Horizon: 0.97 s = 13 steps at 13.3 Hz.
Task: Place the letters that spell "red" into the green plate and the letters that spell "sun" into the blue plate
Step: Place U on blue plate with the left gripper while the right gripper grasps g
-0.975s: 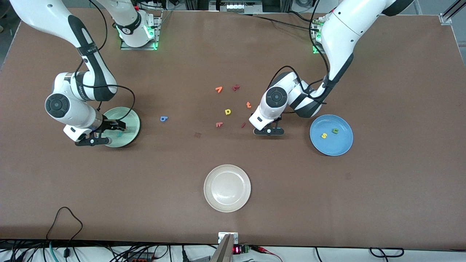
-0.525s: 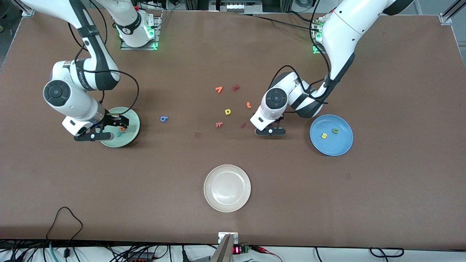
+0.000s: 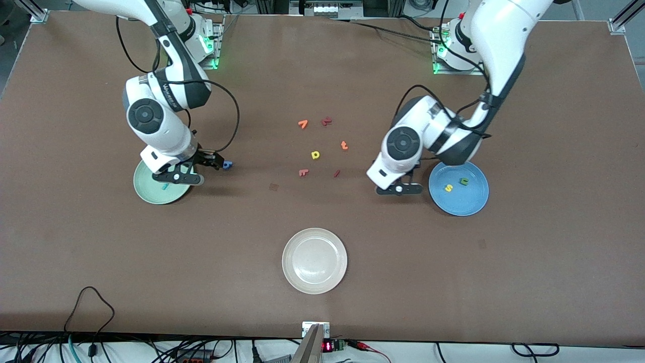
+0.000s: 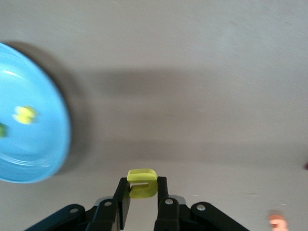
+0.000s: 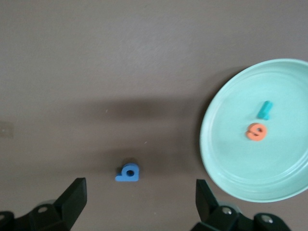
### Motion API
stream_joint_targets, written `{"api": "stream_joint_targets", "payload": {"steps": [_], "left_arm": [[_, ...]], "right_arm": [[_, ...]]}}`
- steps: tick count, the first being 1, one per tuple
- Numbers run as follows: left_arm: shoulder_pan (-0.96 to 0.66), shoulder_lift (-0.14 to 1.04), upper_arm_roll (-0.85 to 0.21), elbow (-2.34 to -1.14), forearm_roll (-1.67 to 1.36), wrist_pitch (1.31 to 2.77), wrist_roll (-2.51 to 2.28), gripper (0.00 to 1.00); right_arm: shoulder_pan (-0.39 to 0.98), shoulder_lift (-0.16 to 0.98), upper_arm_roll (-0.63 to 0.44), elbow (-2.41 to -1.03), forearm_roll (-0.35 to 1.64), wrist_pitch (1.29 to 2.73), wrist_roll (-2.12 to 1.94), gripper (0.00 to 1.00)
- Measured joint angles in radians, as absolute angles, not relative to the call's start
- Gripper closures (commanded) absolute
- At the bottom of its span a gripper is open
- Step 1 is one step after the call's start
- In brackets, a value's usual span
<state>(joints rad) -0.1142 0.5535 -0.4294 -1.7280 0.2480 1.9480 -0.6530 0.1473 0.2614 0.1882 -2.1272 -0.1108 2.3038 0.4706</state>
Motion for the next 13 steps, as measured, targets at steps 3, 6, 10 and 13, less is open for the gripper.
{"api": "stream_joint_targets", "payload": {"steps": [3, 6, 10, 13], "left_arm": [[0.020, 0.524, -0.425, -1.725, 0.251, 1.880, -0.477, 0.87], [0.144, 0.523, -0.420, -1.744, 0.251, 1.868, -0.357, 0.85], [0.170, 0.569, -0.421, -1.772, 0.322, 1.902, -0.342, 0.83], [0.197, 0.612, -0.420, -1.806, 0.361, 2.006, -0.342, 0.74]], "right_arm": [[0.167, 0.308, 0.188, -2.181, -0.111, 2.420, 0.488, 0.00], [0.176, 0.352, 0.188, -2.208, -0.111, 2.467, 0.489, 0.00], [0.189, 0.387, 0.188, -2.211, -0.111, 2.472, 0.490, 0.00], [0.194, 0.404, 0.188, -2.219, -0.111, 2.492, 0.490, 0.04]]}}
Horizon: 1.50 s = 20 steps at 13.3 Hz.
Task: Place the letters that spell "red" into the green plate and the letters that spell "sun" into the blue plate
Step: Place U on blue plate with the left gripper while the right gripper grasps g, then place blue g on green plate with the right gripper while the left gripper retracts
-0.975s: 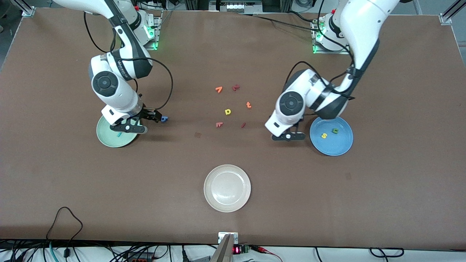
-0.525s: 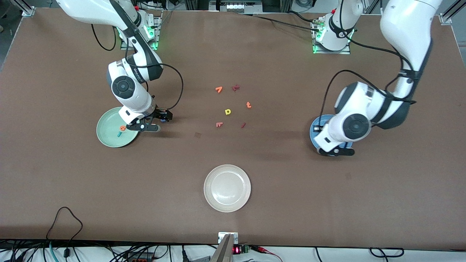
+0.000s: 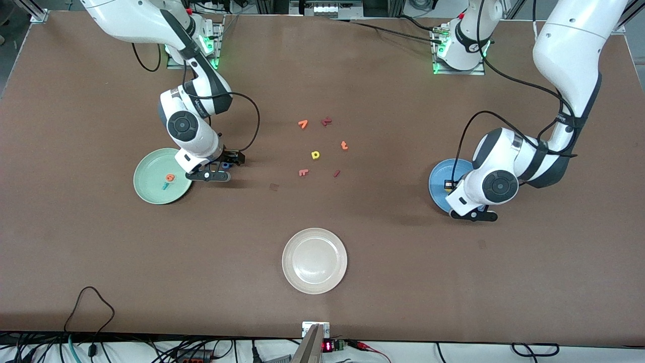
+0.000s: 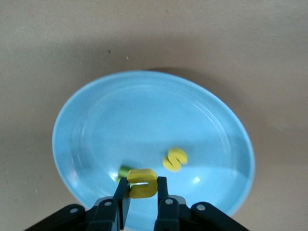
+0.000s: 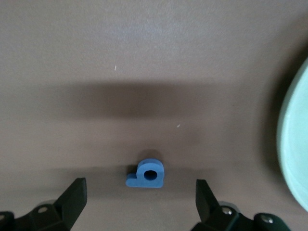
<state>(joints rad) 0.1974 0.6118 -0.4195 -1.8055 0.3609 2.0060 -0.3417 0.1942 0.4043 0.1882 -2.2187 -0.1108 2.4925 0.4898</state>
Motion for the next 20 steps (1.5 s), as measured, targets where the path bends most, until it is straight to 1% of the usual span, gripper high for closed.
{"api": "stream_joint_targets", "payload": {"steps": [1, 2, 3, 5, 9, 12, 14, 16, 19, 20], "left_arm": [[0.203, 0.620, -0.420, -1.814, 0.369, 2.024, -0.342, 0.44], [0.206, 0.625, -0.420, -1.817, 0.373, 2.031, -0.342, 0.22], [0.206, 0.625, -0.420, -1.817, 0.373, 2.032, -0.342, 0.00], [0.206, 0.624, -0.422, -1.817, 0.373, 2.030, -0.342, 0.00], [0.207, 0.594, -0.449, -1.783, 0.373, 1.949, -0.342, 0.00], [0.207, 0.528, -0.515, -1.718, 0.373, 1.833, -0.342, 0.00], [0.207, 0.498, -0.557, -1.658, 0.370, 1.714, -0.342, 0.00], [0.207, 0.489, -0.587, -1.580, 0.342, 1.596, -0.343, 0.00], [0.208, 0.489, -0.604, -1.455, 0.279, 1.456, -0.343, 0.00], [0.208, 0.488, -0.612, -1.399, 0.268, 1.404, -0.343, 0.00]], "right_arm": [[0.194, 0.410, 0.188, -2.225, -0.111, 2.505, 0.490, 0.10], [0.194, 0.415, 0.188, -2.229, -0.111, 2.511, 0.490, 0.19], [0.194, 0.417, 0.188, -2.231, -0.111, 2.513, 0.490, 0.25], [0.195, 0.418, 0.188, -2.232, -0.111, 2.515, 0.490, 0.32], [0.195, 0.418, 0.188, -2.233, -0.111, 2.515, 0.490, 0.34], [0.195, 0.418, 0.188, -2.233, -0.111, 2.515, 0.490, 0.47], [0.195, 0.418, 0.188, -2.233, -0.112, 2.515, 0.490, 0.49], [0.195, 0.418, 0.188, -2.234, -0.112, 2.515, 0.490, 0.61], [0.195, 0.418, 0.188, -2.234, -0.112, 2.517, 0.490, 0.87], [0.195, 0.418, 0.188, -2.234, -0.112, 2.517, 0.490, 0.89]]}}
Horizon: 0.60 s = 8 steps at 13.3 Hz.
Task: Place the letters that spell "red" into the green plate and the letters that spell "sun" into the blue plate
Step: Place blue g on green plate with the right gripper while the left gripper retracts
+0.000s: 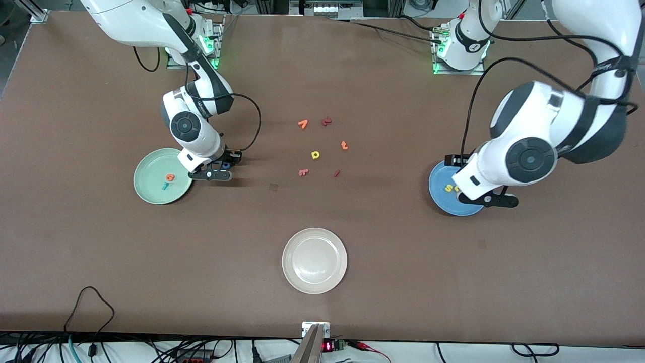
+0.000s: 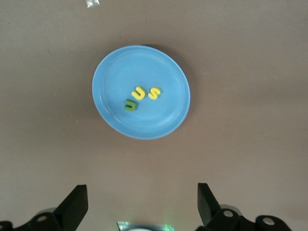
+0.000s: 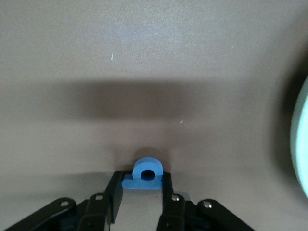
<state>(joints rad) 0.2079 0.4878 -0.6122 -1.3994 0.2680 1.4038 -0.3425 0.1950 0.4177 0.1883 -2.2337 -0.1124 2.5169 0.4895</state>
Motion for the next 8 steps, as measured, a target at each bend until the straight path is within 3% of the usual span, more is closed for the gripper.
{"api": "stream_joint_targets", "payload": {"steps": [4, 8], "left_arm": [[0.204, 0.416, -0.589, -1.280, 0.200, 1.324, -0.262, 0.00], [0.114, 0.281, -0.310, -1.325, 0.031, 1.363, -0.064, 0.00]], "right_arm": [[0.194, 0.415, 0.186, -2.231, -0.114, 2.520, 0.483, 0.90], [0.143, 0.320, 0.177, -2.188, -0.118, 2.378, 0.373, 0.90]]}}
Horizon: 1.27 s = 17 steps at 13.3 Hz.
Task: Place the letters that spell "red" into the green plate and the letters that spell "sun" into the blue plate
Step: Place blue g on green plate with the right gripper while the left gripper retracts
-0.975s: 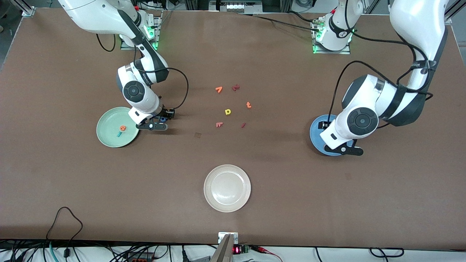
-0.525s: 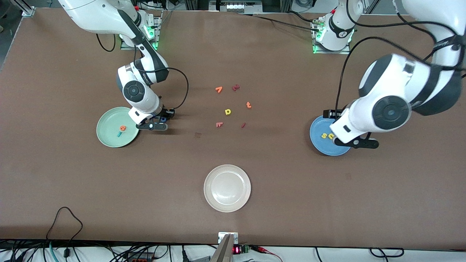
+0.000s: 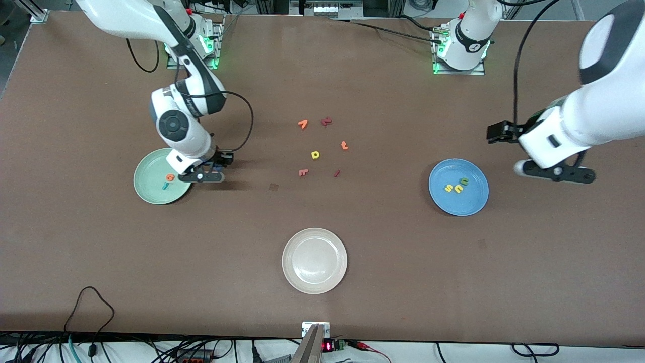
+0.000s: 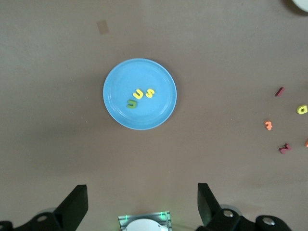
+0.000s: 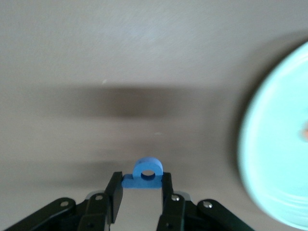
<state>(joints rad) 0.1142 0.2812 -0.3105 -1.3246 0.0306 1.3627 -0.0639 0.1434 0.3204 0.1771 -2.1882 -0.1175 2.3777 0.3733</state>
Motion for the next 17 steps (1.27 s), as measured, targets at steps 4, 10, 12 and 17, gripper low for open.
{"api": "stream_joint_targets", "payload": {"steps": [4, 10, 12, 17], "left_arm": [[0.056, 0.131, -0.201, -1.510, 0.016, 1.541, -0.034, 0.00], [0.033, 0.004, -0.148, -1.642, 0.016, 1.657, -0.038, 0.00], [0.033, -0.005, -0.144, -1.651, 0.016, 1.661, -0.038, 0.00], [0.021, -0.008, -0.144, -1.652, 0.016, 1.662, -0.039, 0.00]], "right_arm": [[-0.043, 0.223, 0.151, -2.180, -0.118, 2.309, 0.097, 0.90], [-0.131, 0.343, 0.134, -2.197, -0.118, 2.412, 0.011, 0.00], [-0.141, 0.360, 0.129, -2.196, -0.118, 2.422, 0.009, 0.00], [-0.145, 0.262, 0.129, -2.150, -0.118, 2.340, 0.004, 0.00]]}}
